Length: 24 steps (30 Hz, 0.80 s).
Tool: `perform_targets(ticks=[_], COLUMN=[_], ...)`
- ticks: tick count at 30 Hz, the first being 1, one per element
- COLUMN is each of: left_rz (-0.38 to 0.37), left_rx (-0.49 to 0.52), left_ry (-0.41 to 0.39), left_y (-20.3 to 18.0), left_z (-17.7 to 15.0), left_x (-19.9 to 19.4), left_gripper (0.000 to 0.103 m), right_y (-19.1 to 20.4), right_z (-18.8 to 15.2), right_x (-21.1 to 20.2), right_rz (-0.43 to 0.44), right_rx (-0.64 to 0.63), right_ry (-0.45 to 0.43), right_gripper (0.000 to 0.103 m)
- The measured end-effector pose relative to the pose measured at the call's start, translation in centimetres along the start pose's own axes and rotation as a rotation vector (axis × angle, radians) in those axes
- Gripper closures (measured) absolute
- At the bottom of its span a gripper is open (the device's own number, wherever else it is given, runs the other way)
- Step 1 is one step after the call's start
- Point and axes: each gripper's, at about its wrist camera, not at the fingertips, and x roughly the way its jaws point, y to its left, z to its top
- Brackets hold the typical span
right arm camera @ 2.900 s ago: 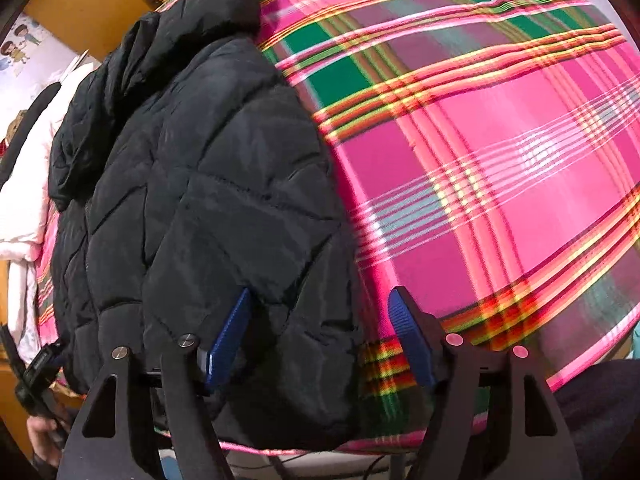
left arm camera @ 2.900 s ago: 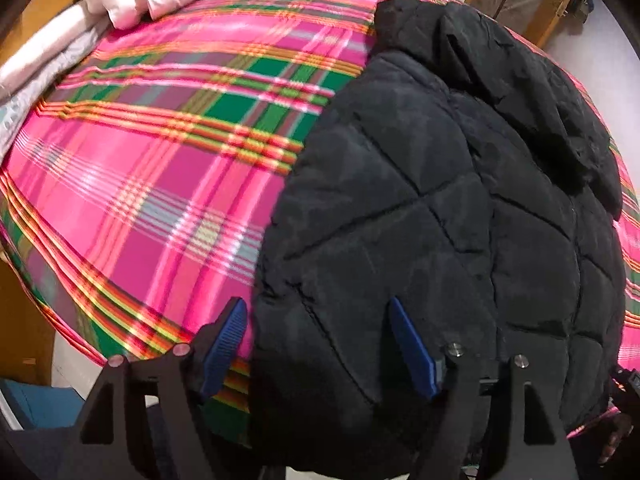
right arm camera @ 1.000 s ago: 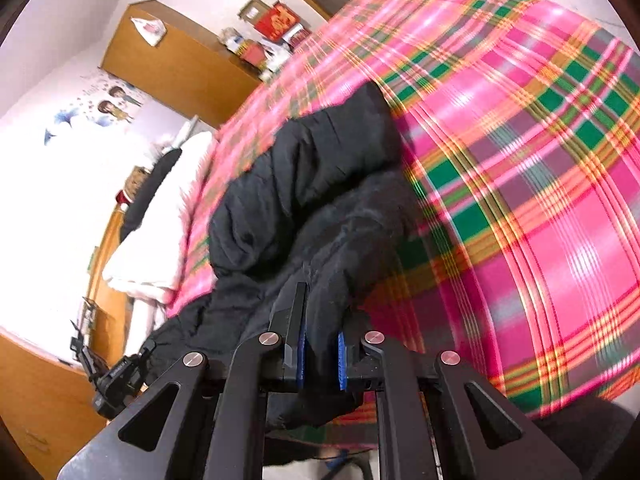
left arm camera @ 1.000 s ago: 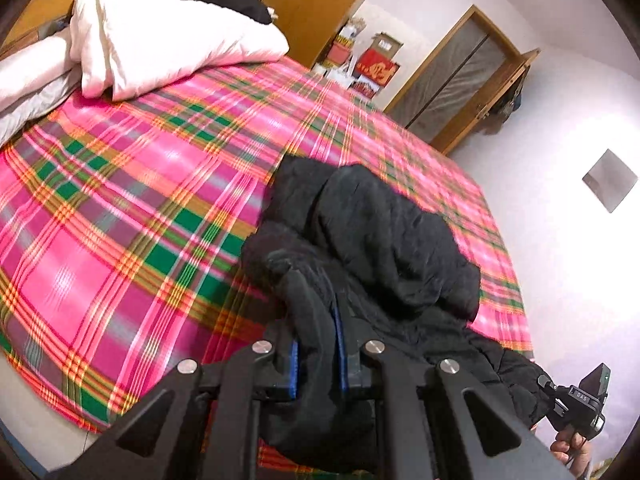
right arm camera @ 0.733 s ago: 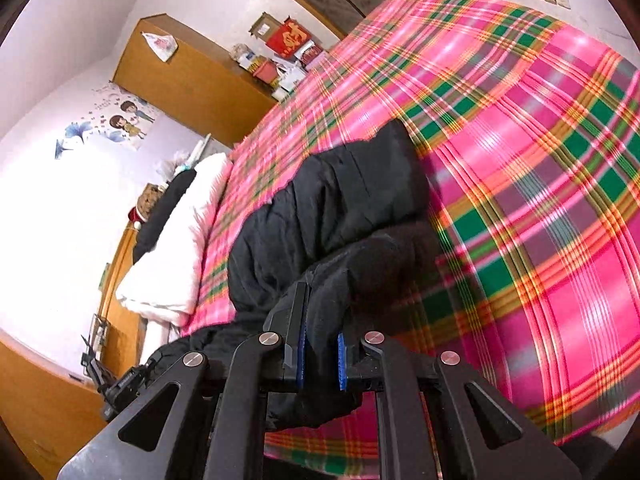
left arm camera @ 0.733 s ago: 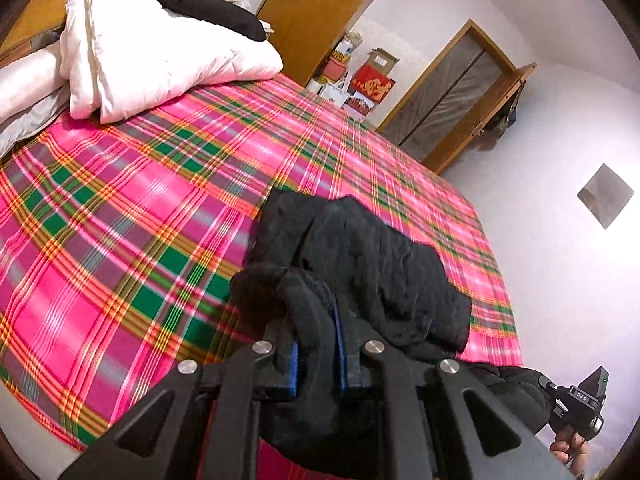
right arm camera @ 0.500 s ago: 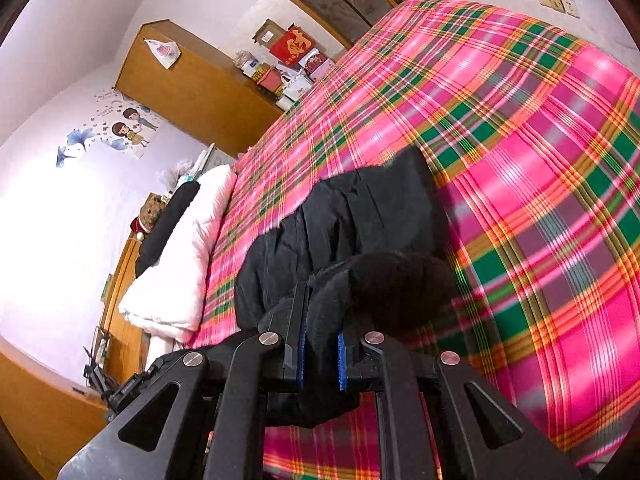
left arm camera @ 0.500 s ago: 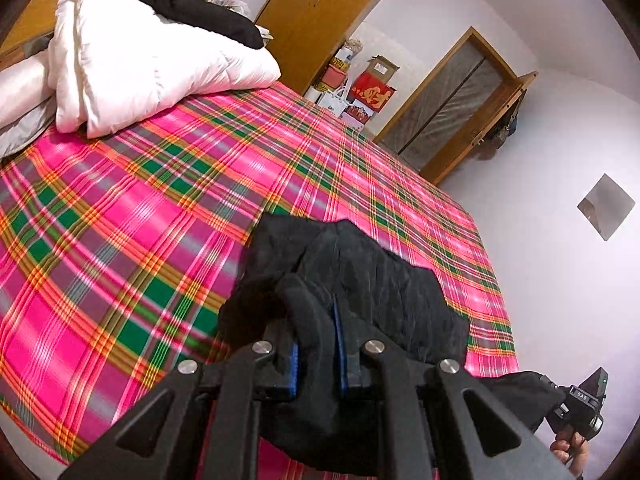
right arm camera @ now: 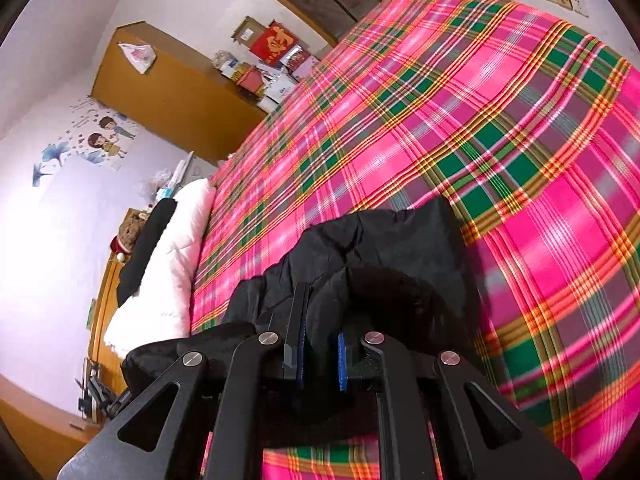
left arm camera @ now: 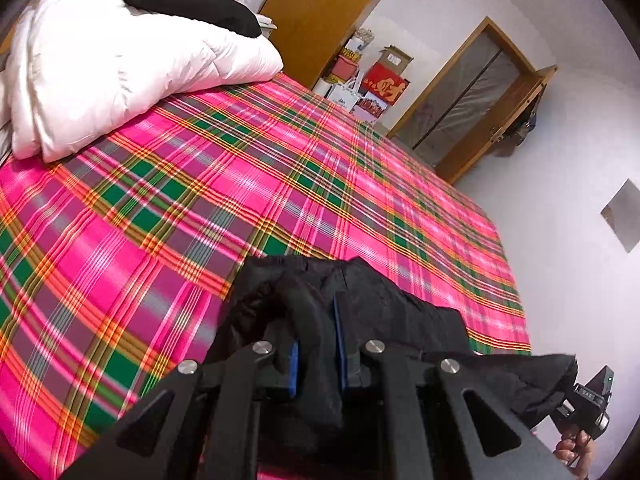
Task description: Fold large clothes
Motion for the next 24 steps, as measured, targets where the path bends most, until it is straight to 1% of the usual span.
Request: perform_targets(ticks=[6,11,13,18,21,24], left_rz=[0.028,0.032,0.031,0.032,0.02,0.005], left_rx=[0.002,-0.015,-0.017,-0.028,-0.039,-0.055], left_ry=[0.045,0.071,0.08,0.095,0.105,0.095], left_y=[0.1,1.0,1.4,1.6,1.6,1.7], left_z=[1.4,1.2,0.9,0.8,1.2,1.1], left_x=[6.2,10.3,11.5,13.1,13.1,12.8], left_gripper=[0.088,0.087,0.084,0.08,0.078,0.074], right_y=[-1.9,-3.5,-3.9,-4.0,-3.9,-3.1], right_z=[2.3,3.1,3.3,3.3,3.3,3.2], right_x=[5.5,9.1,10.2,11.4,11.0,9.8], right_rz=[-0.049,-0.073,-0.081,-0.094,-0.089,-0.069], right_rx=[0.048,0.063,0.065,0.048,0.052,0.022], right_ry=[0.05,0.093,0.108,0.104,0.098,0.074], right_gripper=[0.091,0.09,0.089,0.085,0.084,0.078])
